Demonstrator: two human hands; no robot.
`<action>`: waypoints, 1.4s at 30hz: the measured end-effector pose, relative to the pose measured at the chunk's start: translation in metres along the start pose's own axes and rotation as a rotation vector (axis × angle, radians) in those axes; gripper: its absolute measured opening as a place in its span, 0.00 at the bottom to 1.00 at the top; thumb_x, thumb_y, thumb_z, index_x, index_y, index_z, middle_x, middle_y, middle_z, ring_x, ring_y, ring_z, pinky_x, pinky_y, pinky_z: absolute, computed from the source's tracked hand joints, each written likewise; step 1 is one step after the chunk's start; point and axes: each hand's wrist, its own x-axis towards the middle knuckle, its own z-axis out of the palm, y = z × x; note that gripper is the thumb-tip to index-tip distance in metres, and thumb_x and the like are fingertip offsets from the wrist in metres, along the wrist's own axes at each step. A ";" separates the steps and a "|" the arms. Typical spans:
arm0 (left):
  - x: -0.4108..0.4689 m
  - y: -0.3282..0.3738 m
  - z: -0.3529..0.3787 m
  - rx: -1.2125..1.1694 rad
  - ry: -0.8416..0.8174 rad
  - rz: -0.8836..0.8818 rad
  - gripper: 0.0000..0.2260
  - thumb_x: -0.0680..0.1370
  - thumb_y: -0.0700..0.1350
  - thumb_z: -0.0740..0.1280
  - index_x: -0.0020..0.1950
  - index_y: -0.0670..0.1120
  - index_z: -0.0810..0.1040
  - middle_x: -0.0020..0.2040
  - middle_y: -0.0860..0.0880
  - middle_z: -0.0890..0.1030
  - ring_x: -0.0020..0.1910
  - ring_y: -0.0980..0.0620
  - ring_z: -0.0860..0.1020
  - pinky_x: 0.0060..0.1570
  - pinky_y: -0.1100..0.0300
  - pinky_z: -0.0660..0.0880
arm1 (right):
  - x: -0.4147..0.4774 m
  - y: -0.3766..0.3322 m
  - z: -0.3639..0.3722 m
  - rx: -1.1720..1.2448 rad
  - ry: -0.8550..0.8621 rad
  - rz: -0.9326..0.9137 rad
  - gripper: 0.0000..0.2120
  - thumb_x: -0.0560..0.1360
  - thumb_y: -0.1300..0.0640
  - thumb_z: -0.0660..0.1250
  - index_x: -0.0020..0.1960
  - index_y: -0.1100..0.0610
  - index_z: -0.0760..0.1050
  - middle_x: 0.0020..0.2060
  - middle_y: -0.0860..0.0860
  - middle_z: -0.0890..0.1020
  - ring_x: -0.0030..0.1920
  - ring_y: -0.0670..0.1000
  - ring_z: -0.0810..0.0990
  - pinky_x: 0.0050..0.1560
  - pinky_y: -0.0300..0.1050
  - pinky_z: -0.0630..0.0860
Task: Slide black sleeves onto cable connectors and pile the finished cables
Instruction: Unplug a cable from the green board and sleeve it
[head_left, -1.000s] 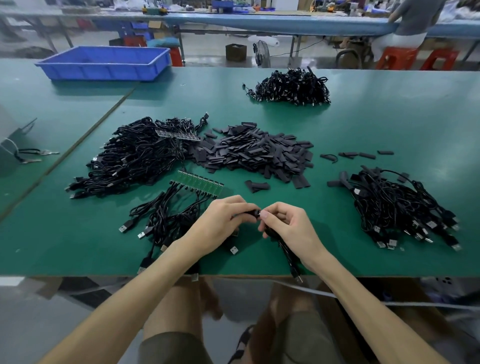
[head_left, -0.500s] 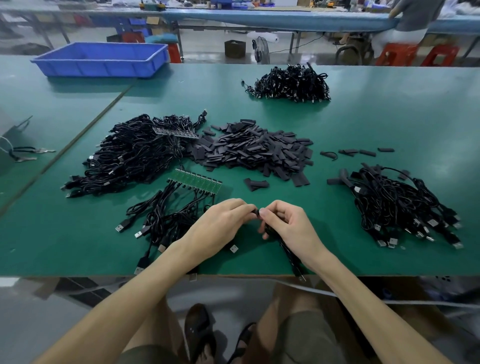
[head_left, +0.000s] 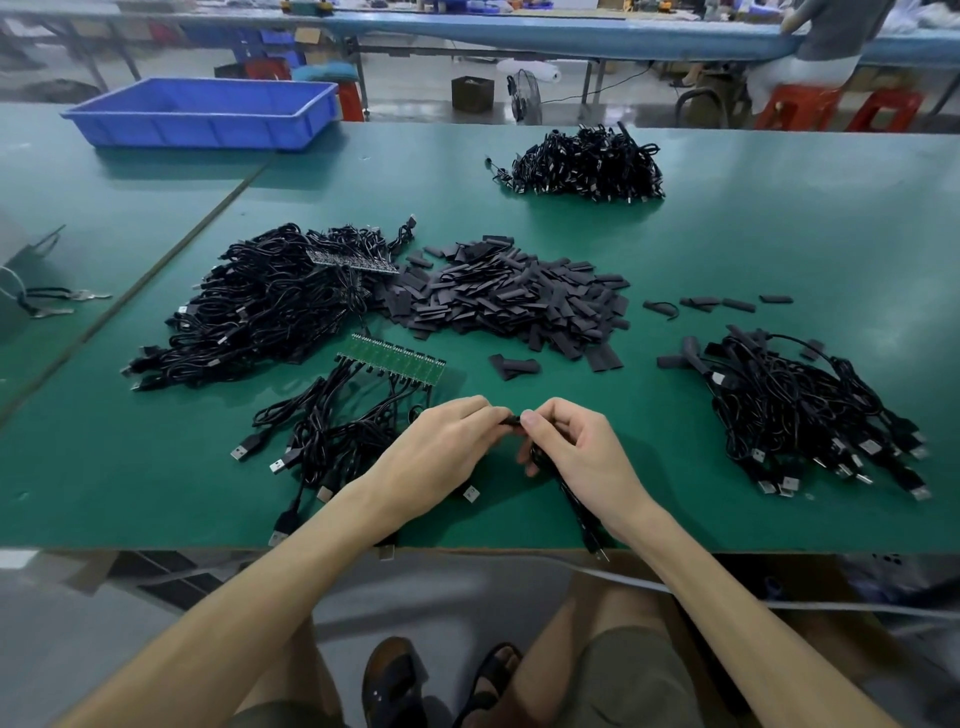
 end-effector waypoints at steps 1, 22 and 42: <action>0.000 0.001 0.000 0.000 -0.002 0.001 0.09 0.83 0.40 0.66 0.58 0.36 0.81 0.43 0.42 0.80 0.41 0.42 0.79 0.41 0.44 0.77 | 0.000 -0.001 0.000 -0.004 0.006 -0.002 0.10 0.84 0.54 0.67 0.45 0.56 0.80 0.35 0.53 0.85 0.36 0.53 0.83 0.46 0.53 0.81; -0.004 -0.008 0.002 -0.094 -0.019 -0.033 0.08 0.82 0.41 0.68 0.59 0.41 0.83 0.47 0.49 0.82 0.43 0.52 0.79 0.45 0.53 0.78 | -0.003 0.001 -0.001 0.058 -0.029 -0.017 0.09 0.83 0.58 0.68 0.45 0.59 0.80 0.36 0.54 0.85 0.34 0.51 0.82 0.41 0.41 0.78; -0.002 -0.012 0.006 -0.256 -0.005 -0.056 0.11 0.79 0.41 0.71 0.62 0.43 0.84 0.48 0.51 0.83 0.43 0.60 0.77 0.49 0.70 0.72 | -0.004 0.002 -0.004 0.098 -0.060 -0.008 0.08 0.82 0.57 0.69 0.46 0.59 0.81 0.37 0.56 0.86 0.34 0.52 0.82 0.39 0.41 0.78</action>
